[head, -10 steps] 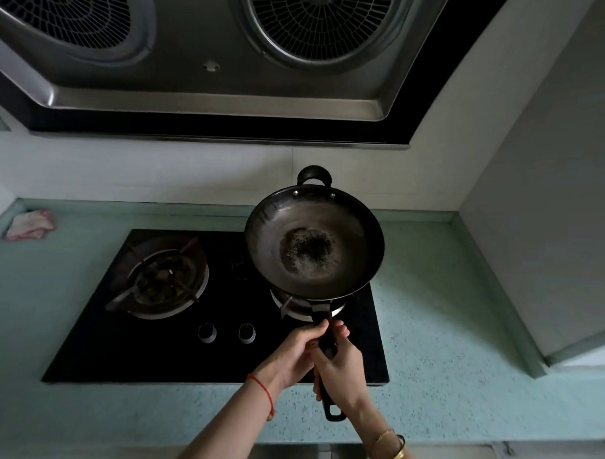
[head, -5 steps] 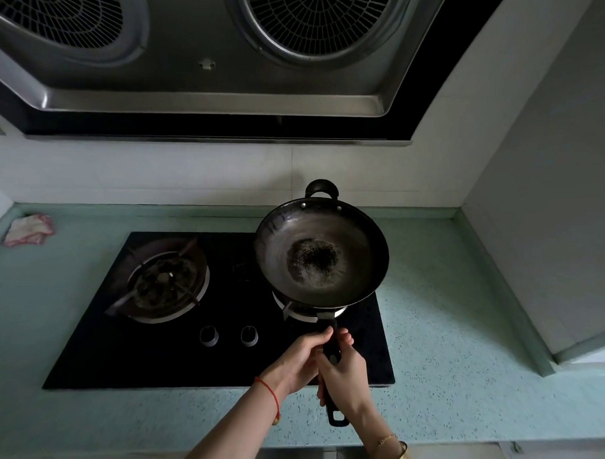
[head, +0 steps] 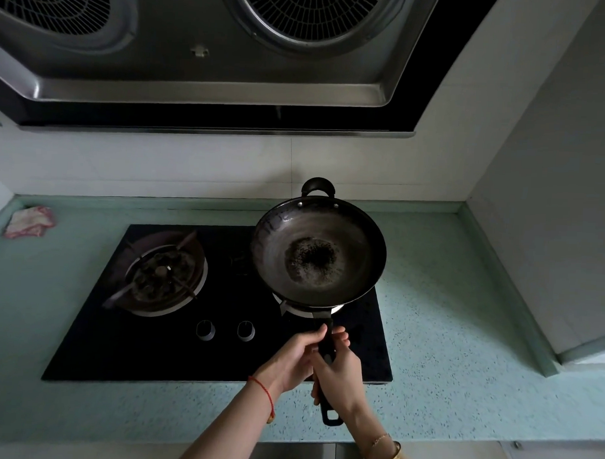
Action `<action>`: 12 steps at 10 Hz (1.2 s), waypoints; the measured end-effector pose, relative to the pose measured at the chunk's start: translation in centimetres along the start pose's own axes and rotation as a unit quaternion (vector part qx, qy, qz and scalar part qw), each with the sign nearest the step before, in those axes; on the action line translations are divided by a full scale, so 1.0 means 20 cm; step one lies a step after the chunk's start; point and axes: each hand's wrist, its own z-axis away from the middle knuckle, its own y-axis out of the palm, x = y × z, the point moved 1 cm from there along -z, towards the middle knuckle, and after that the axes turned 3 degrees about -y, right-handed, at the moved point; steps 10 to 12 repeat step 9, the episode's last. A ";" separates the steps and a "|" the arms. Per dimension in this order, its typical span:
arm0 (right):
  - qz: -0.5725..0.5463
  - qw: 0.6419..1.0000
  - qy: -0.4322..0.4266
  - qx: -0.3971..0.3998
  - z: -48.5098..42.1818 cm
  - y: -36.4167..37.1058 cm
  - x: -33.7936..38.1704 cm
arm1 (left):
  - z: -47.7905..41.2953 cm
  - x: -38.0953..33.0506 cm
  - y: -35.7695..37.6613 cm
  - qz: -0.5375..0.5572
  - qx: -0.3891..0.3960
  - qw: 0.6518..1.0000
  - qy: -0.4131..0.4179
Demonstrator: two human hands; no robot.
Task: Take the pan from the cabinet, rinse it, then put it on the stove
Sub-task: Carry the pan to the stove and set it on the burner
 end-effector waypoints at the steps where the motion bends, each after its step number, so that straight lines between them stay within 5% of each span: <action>1: -0.010 1.000 0.014 0.005 -0.02 0.00 -0.01 | 0.01 -0.01 0.00 -0.034 0.001 0.999 -0.002; 3: -0.044 0.996 0.071 0.024 -0.06 0.00 -0.05 | 0.03 0.02 0.04 -0.037 -0.004 0.999 -0.003; 6: -0.241 0.954 0.157 0.079 -0.03 -0.06 -0.04 | 0.09 0.06 -0.02 -0.080 -0.178 0.981 0.015; 8: -0.166 0.966 0.198 0.003 -0.06 -0.09 -0.11 | 0.33 0.11 -0.08 -0.155 -0.260 0.945 0.122; 9: -0.098 0.985 0.121 -0.076 0.02 -0.13 -0.10 | 0.49 0.13 -0.08 -0.170 -0.266 0.926 0.209; 12: -0.098 0.985 0.121 -0.076 0.02 -0.13 -0.10 | 0.49 0.13 -0.08 -0.170 -0.266 0.926 0.209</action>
